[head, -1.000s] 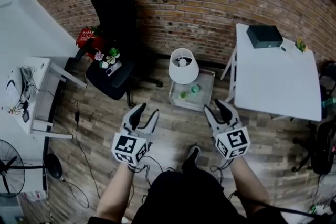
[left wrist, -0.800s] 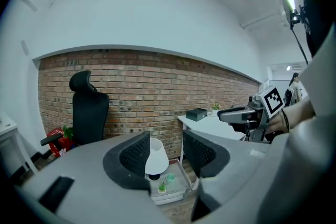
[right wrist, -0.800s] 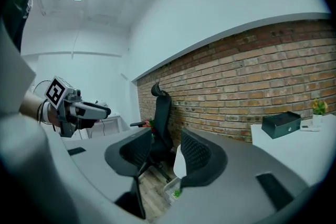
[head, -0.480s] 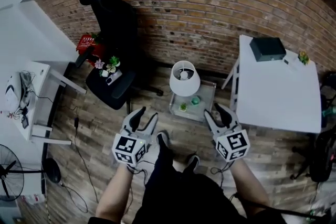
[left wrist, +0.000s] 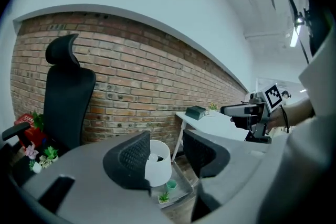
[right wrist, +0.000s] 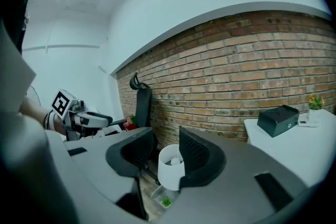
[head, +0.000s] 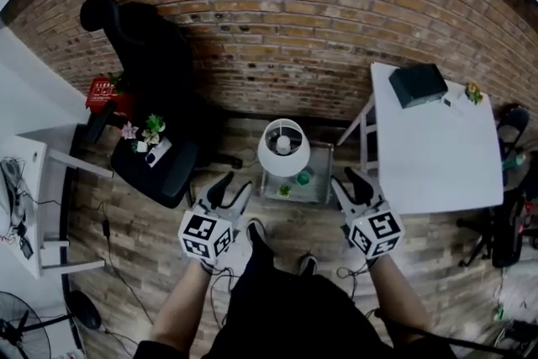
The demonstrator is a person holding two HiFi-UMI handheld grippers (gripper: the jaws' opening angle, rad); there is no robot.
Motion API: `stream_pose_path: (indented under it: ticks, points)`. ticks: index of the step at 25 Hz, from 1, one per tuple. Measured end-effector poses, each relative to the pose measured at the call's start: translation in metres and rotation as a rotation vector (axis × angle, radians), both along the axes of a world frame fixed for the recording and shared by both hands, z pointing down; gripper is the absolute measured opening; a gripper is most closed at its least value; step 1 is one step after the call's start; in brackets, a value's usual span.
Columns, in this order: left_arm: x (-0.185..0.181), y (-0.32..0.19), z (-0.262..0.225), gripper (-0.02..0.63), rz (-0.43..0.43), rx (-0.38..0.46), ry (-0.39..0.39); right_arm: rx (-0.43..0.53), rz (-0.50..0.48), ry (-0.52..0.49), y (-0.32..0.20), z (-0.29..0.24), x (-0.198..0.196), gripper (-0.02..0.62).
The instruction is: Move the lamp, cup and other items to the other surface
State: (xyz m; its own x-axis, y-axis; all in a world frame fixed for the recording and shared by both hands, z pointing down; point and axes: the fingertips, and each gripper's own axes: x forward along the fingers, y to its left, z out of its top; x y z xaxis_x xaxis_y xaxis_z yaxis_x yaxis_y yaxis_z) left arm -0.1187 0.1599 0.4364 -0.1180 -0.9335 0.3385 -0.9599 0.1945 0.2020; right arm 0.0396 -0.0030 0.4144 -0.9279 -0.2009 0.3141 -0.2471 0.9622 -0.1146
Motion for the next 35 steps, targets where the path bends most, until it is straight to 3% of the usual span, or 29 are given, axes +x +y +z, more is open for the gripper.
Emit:
stream_pose_path:
  ticks: [8, 12, 23, 29, 35]
  points:
    - [-0.072, -0.048, 0.029, 0.192, 0.141, -0.014, 0.085, -0.016, 0.157, 0.083, -0.027, 0.012, -0.054, 0.163]
    - [-0.084, -0.067, 0.052, 0.192, 0.209, -0.078, 0.048, 0.008, 0.174, 0.145, -0.04, 0.035, -0.061, 0.163]
    - [-0.085, -0.097, 0.139, 0.247, 0.359, -0.356, -0.137, 0.003, 0.079, 0.301, -0.086, 0.131, -0.072, 0.19]
    - [-0.087, -0.12, 0.185, 0.247, 0.449, -0.436, -0.215, -0.002, -0.021, 0.308, -0.107, 0.186, -0.077, 0.215]
    - [-0.103, -0.133, 0.256, 0.253, 0.597, -0.52, -0.234, 0.008, -0.127, 0.407, -0.112, 0.254, -0.079, 0.247]
